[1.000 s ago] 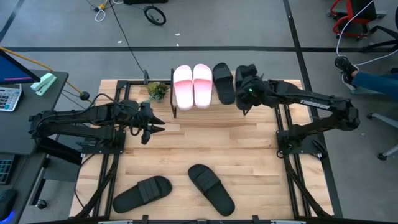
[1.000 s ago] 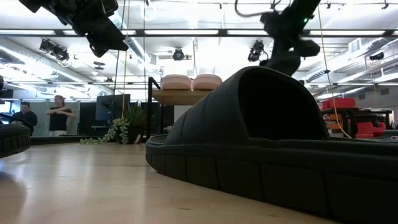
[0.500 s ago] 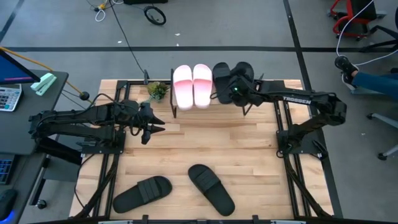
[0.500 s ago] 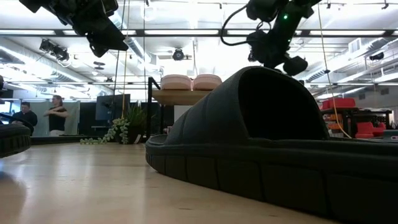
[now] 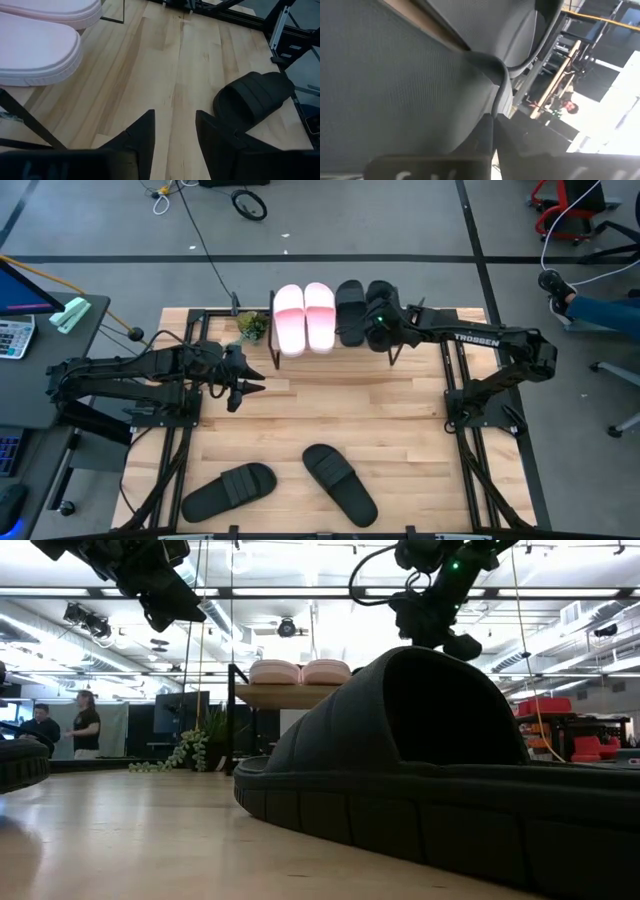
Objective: Pick and place slides into the shelf
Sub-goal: Put the right black slide on the shelf
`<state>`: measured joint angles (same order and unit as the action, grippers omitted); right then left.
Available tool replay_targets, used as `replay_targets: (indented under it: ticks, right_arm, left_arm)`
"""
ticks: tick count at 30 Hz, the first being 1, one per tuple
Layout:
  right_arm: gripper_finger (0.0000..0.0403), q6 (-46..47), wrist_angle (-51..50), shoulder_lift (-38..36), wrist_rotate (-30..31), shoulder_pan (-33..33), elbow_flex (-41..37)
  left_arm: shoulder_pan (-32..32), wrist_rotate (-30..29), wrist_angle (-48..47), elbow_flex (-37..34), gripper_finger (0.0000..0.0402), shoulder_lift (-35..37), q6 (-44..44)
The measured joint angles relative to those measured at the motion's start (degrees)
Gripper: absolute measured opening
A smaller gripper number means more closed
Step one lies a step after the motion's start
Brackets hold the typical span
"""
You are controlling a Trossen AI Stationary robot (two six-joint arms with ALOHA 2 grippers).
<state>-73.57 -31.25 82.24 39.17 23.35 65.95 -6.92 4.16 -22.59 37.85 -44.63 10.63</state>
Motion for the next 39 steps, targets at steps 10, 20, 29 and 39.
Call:
replay_targets:
  ticks: [10, 20, 29, 39]
  right_arm:
    - [0.0061, 9.48, -0.4, 0.04, -3.03, 0.66, 0.0]
    - [0.0066, 12.96, -1.05, -6.11, -1.15, -0.48, -0.02]
    - [0.0068, 20.99, -6.07, -14.1, -3.94, -3.17, -0.02]
    - [0.0044, 45.02, -6.49, -18.45, -14.4, 3.31, -0.02]
  left_arm:
    - [0.01, 0.0, 0.02, 0.0, 0.0142, 0.0, 0.09]
    - [0.01, 0.0, 0.03, 0.0, 0.0153, 0.0, 0.26]
    - [0.0, 0.0, 0.04, 0.0, 0.0141, -0.01, 0.34]
    - [0.01, 0.0, 0.21, 0.0, 0.015, -0.01, 0.7]
